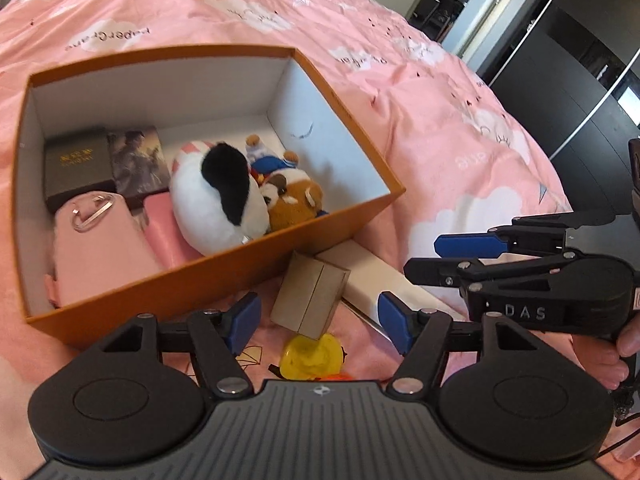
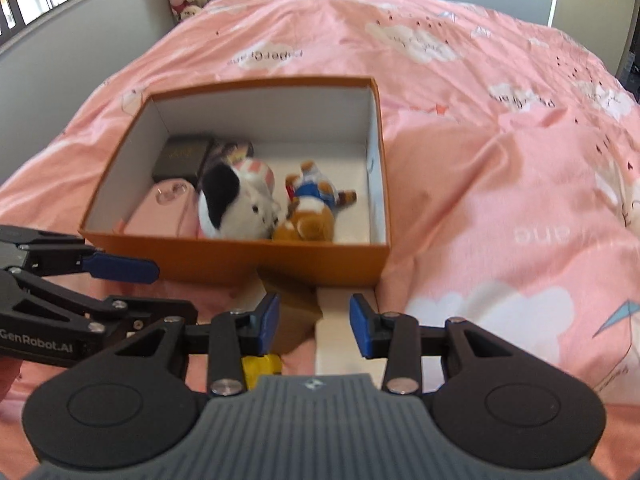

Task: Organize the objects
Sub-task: 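Grasp the tan cardboard box with the left tool while the right grasps the long white box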

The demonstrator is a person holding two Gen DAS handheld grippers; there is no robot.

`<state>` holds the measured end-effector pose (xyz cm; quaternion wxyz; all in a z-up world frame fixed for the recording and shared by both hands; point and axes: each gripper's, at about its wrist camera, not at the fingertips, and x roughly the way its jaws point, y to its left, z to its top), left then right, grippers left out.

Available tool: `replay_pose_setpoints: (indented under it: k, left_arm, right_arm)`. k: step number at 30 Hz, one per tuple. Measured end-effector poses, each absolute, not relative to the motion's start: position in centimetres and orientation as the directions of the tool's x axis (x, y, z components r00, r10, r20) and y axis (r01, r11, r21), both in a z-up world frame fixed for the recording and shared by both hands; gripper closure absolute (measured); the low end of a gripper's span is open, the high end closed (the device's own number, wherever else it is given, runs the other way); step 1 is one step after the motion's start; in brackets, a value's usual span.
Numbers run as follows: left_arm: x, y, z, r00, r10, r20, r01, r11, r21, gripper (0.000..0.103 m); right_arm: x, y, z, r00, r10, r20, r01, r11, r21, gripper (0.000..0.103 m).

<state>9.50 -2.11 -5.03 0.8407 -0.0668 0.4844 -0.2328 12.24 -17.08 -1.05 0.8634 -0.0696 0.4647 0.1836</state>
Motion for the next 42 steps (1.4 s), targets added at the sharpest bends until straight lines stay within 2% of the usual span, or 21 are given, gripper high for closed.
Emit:
replay_pose_setpoints:
  k: [5, 13, 15, 18, 19, 20, 25, 30, 42]
  left_arm:
    - [10.9, -2.3, -7.1, 0.399, -0.469, -0.788, 0.321, 0.876, -0.359, 0.026]
    - [12.5, -4.7, -9.3, 0.354, -0.440, -0.826, 0.390, 0.872, -0.297, 0.025]
    - [12.7, -5.1, -9.7, 0.345, -0.434, -0.832, 0.403, 0.869, -0.286, 0.027]
    - [12.8, -5.5, -10.0, 0.346, -0.414, -0.842, 0.404, 0.876, -0.264, 0.036]
    - [12.9, -5.4, -10.0, 0.350, -0.407, -0.844, 0.400, 0.879, -0.259, 0.044]
    - [12.9, -5.4, -10.0, 0.350, -0.407, -0.843, 0.399, 0.880, -0.259, 0.046]
    - [12.7, -5.4, -9.8, 0.352, -0.404, -0.845, 0.400, 0.881, -0.254, 0.047]
    - [11.9, -5.1, -8.4, 0.364, -0.367, -0.856, 0.389, 0.895, -0.218, 0.047]
    - [9.6, -1.6, -6.6, 0.393, -0.250, -0.885, 0.267, 0.952, -0.150, 0.048]
  right_arm:
    - [12.3, -17.3, -3.5, 0.473, 0.188, -0.861, -0.383, 0.924, -0.008, 0.062]
    - [12.9, -18.0, -5.2, 0.435, 0.168, -0.884, -0.373, 0.928, -0.007, 0.062]
    - [13.0, -17.9, -5.4, 0.429, 0.167, -0.888, -0.379, 0.926, -0.009, 0.061]
    - [13.1, -17.7, -5.6, 0.419, 0.165, -0.893, -0.393, 0.920, -0.014, 0.061]
    - [13.2, -17.6, -5.7, 0.416, 0.163, -0.894, -0.397, 0.918, -0.017, 0.060]
    - [13.2, -17.5, -5.8, 0.414, 0.162, -0.896, -0.403, 0.915, -0.021, 0.059]
    - [13.2, -16.6, -6.1, 0.407, 0.152, -0.900, -0.448, 0.893, -0.052, 0.057]
    - [12.9, -14.5, -6.2, 0.424, 0.104, -0.900, -0.532, 0.832, -0.155, 0.049]
    - [12.3, -10.4, -8.7, 0.430, -0.050, -0.902, -0.638, 0.690, -0.342, 0.049]
